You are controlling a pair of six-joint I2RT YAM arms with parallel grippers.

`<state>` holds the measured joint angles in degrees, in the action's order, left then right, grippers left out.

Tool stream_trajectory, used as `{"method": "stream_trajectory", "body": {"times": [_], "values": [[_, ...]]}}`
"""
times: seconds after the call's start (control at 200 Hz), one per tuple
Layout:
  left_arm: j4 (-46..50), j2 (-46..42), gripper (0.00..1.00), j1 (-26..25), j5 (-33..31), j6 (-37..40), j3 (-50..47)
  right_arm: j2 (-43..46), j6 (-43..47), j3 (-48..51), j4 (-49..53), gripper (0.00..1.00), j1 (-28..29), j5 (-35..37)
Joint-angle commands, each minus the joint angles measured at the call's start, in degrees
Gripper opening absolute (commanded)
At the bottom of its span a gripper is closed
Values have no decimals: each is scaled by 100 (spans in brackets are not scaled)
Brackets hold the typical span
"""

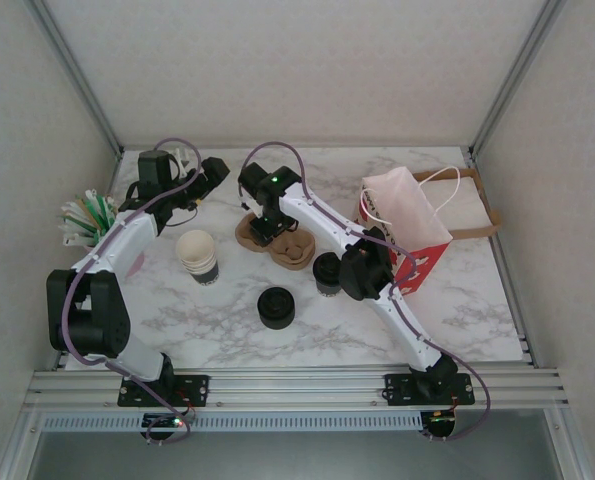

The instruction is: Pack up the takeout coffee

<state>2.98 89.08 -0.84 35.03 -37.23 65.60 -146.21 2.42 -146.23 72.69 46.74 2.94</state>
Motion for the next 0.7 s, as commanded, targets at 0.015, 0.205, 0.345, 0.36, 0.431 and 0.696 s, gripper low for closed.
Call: {"method": "stream_trajectory", "body": {"times": [0.015,0.205,0.345,0.36,0.431,0.696], "values": [[-120,-128,100,58,136,129,-66,-17,101,31,155,51,-42,0],[-147,-133,100,58,155,120,-82,-10,84,48,175,48,-42,46],[-132,-146,100,58,154,120,-83,-4,110,43,230,47,-41,219],[-131,-150,100,58,155,120,-83,-4,114,43,249,47,-35,236],[-130,-162,100,57,154,120,-83,7,119,52,281,45,-34,268],[-148,-195,100,57,162,119,-118,147,93,153,283,38,-26,312]]}}
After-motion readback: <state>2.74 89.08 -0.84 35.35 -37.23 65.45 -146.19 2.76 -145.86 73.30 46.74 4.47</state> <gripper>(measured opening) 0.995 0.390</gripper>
